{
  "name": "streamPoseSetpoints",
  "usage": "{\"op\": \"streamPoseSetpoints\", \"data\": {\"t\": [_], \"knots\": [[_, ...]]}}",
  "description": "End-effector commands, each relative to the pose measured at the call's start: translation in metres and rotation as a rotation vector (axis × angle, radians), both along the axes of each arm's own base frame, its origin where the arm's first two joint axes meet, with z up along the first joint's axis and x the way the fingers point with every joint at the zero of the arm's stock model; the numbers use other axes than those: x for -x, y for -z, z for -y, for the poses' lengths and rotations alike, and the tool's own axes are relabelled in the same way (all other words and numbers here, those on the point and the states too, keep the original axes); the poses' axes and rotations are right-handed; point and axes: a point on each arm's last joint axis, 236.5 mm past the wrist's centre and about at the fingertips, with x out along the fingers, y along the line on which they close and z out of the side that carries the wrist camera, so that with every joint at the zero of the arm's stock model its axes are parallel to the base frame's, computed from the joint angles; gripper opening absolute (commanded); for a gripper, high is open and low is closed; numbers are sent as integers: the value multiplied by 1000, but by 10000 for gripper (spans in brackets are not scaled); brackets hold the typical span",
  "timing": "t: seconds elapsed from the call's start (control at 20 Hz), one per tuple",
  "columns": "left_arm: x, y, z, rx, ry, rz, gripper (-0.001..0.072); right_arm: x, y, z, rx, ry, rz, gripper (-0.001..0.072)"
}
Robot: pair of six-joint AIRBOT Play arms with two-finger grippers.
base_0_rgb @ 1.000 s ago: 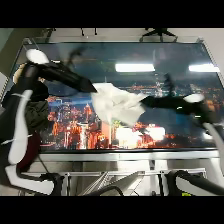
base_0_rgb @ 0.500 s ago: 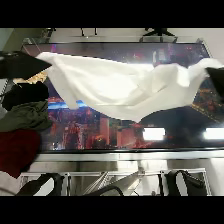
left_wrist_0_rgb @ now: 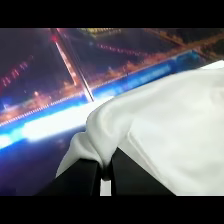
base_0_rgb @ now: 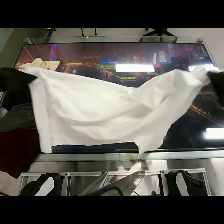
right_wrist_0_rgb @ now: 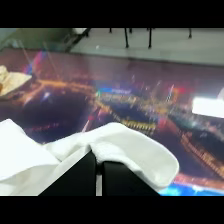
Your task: Fold the shirts.
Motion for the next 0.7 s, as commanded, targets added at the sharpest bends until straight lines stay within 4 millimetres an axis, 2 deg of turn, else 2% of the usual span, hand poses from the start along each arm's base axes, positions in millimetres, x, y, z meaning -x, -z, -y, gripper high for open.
{"op": "streamPoseSetpoints", "data": {"t": [0.0, 0.05, 0.15, 0.25, 0.3, 0.35, 0.4, 0.45, 0.5, 0.55, 0.6, 0.65], "knots": [[-26, 123, 19, 64, 131, -290, 18, -32, 130, -6, -99, -81, -307, 19], [-31, 163, 27, 73, 162, -383, 18, -40, 173, -7, -132, -80, -399, 19], [-36, 231, 37, 96, 218, -535, 18, -53, 252, -5, -165, -43, -545, 19], [-43, 287, 37, 114, 227, -669, 19, -68, 311, 9, -171, 36, -634, 19], [-51, 307, 29, 100, 216, -710, 22, -75, 328, 17, -178, 73, -659, 20], [-62, 317, 19, 87, 193, -729, 167, -83, 338, 24, -180, 95, -672, 51], [-76, 320, 9, 75, 149, -733, 496, -91, 338, 31, -187, 108, -672, 201], [-92, 314, -2, 76, 103, -721, 648, -99, 330, 37, -195, 124, -656, 256], [-106, 300, -13, 79, 72, -692, 682, -107, 315, 43, -208, 136, -631, 256], [-113, 285, -22, 82, 46, -682, 682, -111, 298, 49, -214, 138, -605, 257], [-112, 273, -33, 74, 14, -695, 681, -112, 280, 56, -218, 141, -581, 266], [-100, 267, -44, 45, -2, -733, 681, -109, 267, 65, -226, 168, -574, 336]]}}
